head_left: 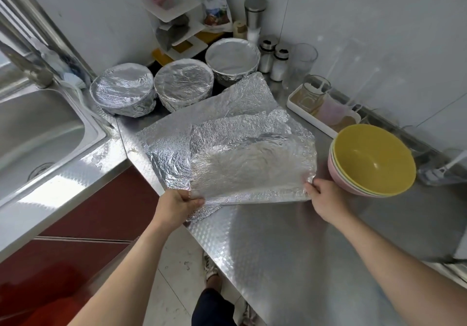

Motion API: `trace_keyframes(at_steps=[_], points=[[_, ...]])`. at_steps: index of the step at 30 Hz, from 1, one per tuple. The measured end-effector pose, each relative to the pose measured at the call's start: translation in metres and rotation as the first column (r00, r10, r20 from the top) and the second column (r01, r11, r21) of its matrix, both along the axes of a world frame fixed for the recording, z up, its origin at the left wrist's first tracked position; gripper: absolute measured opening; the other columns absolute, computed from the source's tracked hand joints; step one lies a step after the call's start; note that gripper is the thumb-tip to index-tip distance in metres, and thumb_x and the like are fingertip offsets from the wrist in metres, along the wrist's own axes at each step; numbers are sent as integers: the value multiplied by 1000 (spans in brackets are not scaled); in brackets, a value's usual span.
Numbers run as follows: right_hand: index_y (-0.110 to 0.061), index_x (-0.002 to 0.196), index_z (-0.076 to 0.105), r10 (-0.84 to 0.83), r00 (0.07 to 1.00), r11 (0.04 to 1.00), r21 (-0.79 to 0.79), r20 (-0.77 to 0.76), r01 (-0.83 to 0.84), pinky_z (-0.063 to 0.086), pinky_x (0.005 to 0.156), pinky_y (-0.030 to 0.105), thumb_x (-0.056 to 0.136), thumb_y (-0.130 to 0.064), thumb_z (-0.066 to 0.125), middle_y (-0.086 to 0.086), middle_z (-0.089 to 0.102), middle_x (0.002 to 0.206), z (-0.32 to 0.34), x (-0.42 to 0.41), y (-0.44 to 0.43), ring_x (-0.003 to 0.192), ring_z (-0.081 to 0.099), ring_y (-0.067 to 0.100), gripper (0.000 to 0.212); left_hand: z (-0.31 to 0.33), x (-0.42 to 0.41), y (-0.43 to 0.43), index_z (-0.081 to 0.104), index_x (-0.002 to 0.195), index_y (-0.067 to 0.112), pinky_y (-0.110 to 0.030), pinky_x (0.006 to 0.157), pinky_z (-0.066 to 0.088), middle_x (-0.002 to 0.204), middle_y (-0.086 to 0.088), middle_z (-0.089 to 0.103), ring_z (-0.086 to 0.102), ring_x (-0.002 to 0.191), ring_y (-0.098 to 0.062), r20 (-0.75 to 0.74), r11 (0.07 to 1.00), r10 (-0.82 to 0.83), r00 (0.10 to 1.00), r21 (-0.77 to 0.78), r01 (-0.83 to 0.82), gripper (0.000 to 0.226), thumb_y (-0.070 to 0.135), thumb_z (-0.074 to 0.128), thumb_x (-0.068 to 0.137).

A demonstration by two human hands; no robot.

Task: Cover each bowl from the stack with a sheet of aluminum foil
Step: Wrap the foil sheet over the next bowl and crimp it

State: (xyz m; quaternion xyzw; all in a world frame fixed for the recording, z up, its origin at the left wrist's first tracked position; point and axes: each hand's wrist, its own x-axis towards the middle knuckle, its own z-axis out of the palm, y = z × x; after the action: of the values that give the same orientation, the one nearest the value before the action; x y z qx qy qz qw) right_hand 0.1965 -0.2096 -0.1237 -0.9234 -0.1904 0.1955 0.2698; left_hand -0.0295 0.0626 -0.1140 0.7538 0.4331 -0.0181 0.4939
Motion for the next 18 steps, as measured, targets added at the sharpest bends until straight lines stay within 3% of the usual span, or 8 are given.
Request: trace_keyframes(at_steps=[3,6,9,12,18], points=[[-14,57,40,-17,999,997,-75,45,21,26,54,35,94,-20,55,3,46,52,-3,1,6,55,44,28,41,-2,5,-1,71,62,29,-19,52,46,65,7,72,61,53,-5,-72,998,27,997,63,-23,18,26,83,76],[-12,59,41,-18,996,992,-121,89,29,28,54,35,96,-22,51,8,51,59,-4,0,11,61,49,33,39,-3,10,0,63,57,10,-31,55,47,71,-5,73,64,59,-22,-145,993,62,987,107,-46,35,31,83,75],[-8,68,49,18,987,990,-143,159,5,34,60,40,99,-23,45,19,62,72,-4,-2,20,72,56,39,34,-1,13,-1,59,54,8,-25,50,36,56,-9,62,50,49,-18,-181,990,66,981,137,-41,36,25,81,77],[-2,82,57,28,972,982,-188,232,17,33,65,41,101,-22,41,26,65,86,-9,-3,28,84,58,43,31,2,14,-2,59,57,3,-23,50,35,54,-9,58,48,48,-17,-202,989,68,977,141,-40,34,22,80,76],[-5,86,58,32,960,945,-321,277,61,41,72,41,100,-25,39,20,67,90,-13,-6,32,91,58,39,31,6,16,-4,50,57,10,-26,50,33,53,-5,53,49,53,-21,-251,977,29,968,213,26,36,24,78,75]])
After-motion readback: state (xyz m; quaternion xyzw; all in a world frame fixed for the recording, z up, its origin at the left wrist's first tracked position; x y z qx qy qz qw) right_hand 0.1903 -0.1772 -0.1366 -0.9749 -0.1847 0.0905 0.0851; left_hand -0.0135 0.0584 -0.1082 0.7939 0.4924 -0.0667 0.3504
